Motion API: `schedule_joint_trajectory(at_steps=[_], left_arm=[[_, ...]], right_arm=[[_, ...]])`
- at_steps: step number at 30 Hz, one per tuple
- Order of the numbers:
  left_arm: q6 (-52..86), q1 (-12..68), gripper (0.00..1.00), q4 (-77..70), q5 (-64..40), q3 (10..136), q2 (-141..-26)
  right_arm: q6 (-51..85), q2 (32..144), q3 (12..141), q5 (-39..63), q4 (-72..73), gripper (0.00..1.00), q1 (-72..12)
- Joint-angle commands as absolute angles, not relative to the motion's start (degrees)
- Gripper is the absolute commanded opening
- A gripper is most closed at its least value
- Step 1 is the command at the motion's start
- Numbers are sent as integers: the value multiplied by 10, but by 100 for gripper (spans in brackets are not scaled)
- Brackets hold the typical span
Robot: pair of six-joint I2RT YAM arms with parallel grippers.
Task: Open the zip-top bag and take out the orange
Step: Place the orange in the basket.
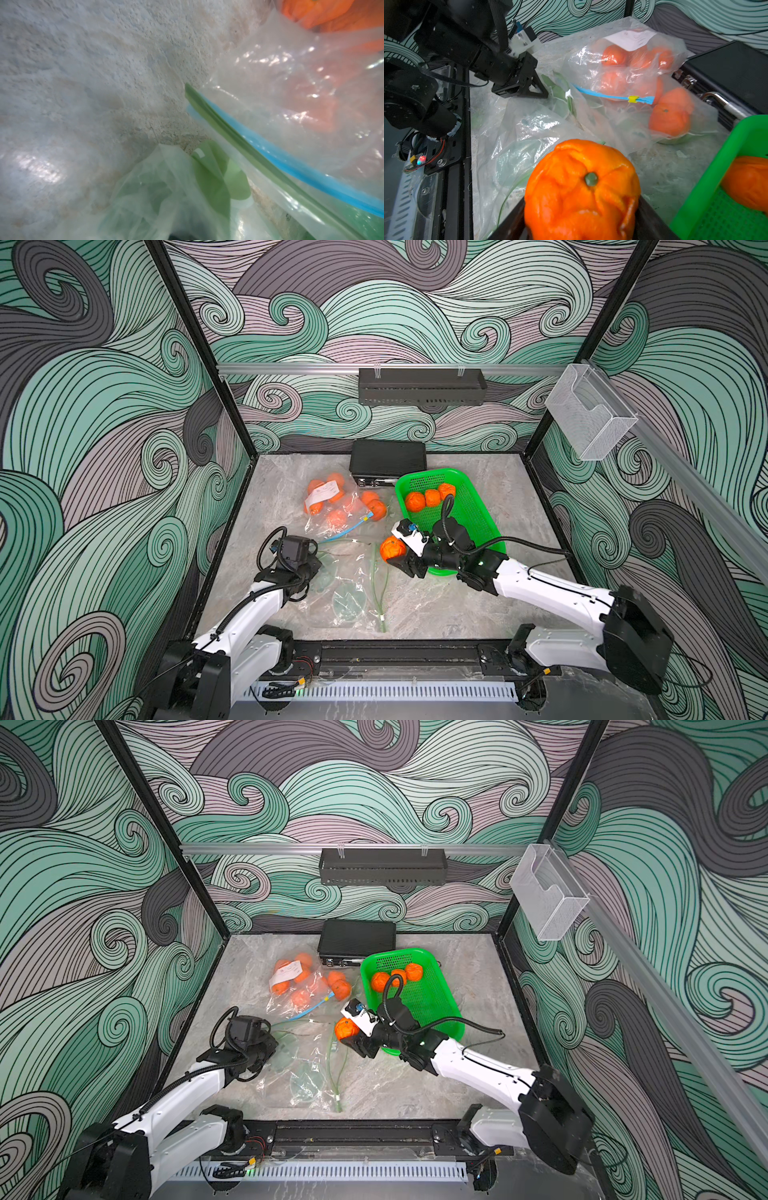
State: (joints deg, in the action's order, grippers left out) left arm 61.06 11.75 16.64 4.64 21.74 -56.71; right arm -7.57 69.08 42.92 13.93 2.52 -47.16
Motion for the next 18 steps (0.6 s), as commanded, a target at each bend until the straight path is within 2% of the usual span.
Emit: schedule_joint_trajectory(at_steps=[1, 11, 18], left_arm=[[620, 111, 1, 164, 65, 242, -564], [621, 108, 1, 165, 65, 250, -561], [626, 107, 1, 161, 64, 249, -562]], right_arm=[[-82, 660, 454, 89, -27, 63, -455], [-39, 614, 503, 51, -76, 63, -350], [-3, 643, 513, 47, -79, 61, -271]])
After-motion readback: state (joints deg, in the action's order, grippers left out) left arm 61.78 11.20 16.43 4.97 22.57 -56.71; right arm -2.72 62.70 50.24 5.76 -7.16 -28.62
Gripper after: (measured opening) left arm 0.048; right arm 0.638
